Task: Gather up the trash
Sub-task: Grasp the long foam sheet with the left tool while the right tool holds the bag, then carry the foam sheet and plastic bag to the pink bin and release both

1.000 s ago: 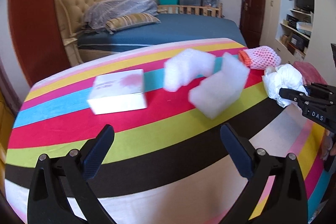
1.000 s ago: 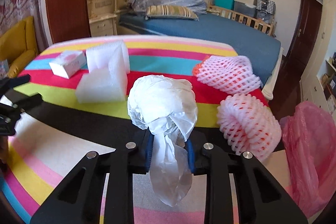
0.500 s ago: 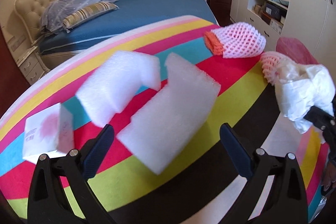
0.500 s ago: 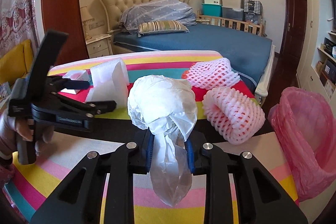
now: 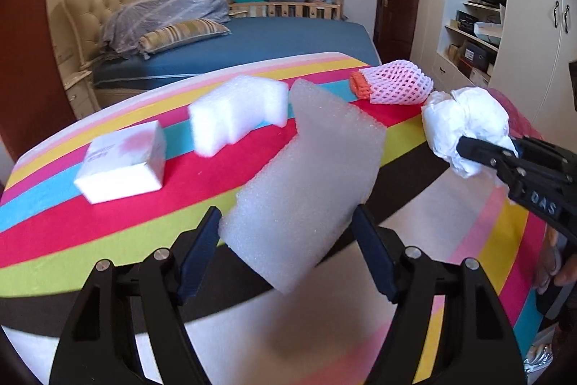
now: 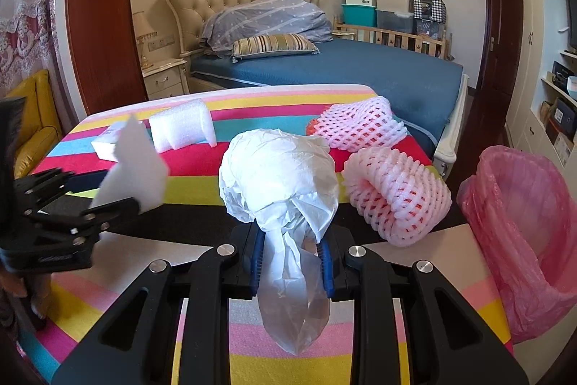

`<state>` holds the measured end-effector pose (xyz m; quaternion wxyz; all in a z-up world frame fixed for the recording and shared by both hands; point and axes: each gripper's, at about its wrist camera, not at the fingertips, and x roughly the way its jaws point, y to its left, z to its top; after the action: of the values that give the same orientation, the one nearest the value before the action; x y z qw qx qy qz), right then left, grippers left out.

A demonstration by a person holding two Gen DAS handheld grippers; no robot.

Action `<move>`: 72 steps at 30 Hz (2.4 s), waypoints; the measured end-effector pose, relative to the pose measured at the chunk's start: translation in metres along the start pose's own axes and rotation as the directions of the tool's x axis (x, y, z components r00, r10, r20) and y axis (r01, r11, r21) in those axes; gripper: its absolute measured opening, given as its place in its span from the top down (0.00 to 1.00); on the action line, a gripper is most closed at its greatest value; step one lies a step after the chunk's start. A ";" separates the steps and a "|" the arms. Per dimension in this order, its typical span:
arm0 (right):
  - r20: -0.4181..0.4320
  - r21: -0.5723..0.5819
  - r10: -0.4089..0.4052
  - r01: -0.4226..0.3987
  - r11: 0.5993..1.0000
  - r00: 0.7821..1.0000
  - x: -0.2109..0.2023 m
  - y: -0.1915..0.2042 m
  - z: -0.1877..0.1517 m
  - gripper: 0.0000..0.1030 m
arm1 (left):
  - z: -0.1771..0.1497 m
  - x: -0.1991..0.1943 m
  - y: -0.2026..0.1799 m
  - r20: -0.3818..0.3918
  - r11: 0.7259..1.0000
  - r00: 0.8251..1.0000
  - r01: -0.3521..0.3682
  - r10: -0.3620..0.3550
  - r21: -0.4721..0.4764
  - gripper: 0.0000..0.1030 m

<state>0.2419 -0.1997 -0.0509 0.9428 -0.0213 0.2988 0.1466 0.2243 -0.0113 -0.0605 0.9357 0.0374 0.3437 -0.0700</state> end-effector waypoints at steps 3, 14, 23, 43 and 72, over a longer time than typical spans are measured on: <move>-0.003 -0.003 -0.002 0.002 1.000 1.000 0.001 0.000 0.001 0.76 | -0.008 -0.020 0.003 0.047 0.998 0.998 -0.050 0.052 -0.024 0.30; -0.008 -0.038 -0.029 0.029 0.999 1.000 0.002 0.008 -0.001 0.76 | -0.015 -0.038 0.009 0.089 0.990 0.989 -0.114 0.121 -0.082 0.30; 0.032 -0.038 -0.024 0.025 0.999 0.999 -0.009 0.011 -0.004 0.76 | -0.019 -0.051 0.004 0.131 0.986 0.978 -0.151 0.160 -0.076 0.30; 0.054 -0.106 0.043 -0.037 0.994 0.998 -0.052 0.038 -0.031 0.76 | -0.040 -0.091 -0.029 0.220 0.996 0.972 -0.073 0.083 -0.053 0.29; 0.146 0.029 -0.036 0.032 0.999 0.989 -0.109 -0.040 -0.054 0.75 | -0.018 -0.073 -0.103 0.146 0.994 0.988 0.030 -0.046 0.107 0.29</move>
<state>0.1388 -0.2731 -0.0353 0.9648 -0.0033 0.2301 0.1276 0.1420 -0.1034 -0.0295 0.9540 0.0744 0.2695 -0.1084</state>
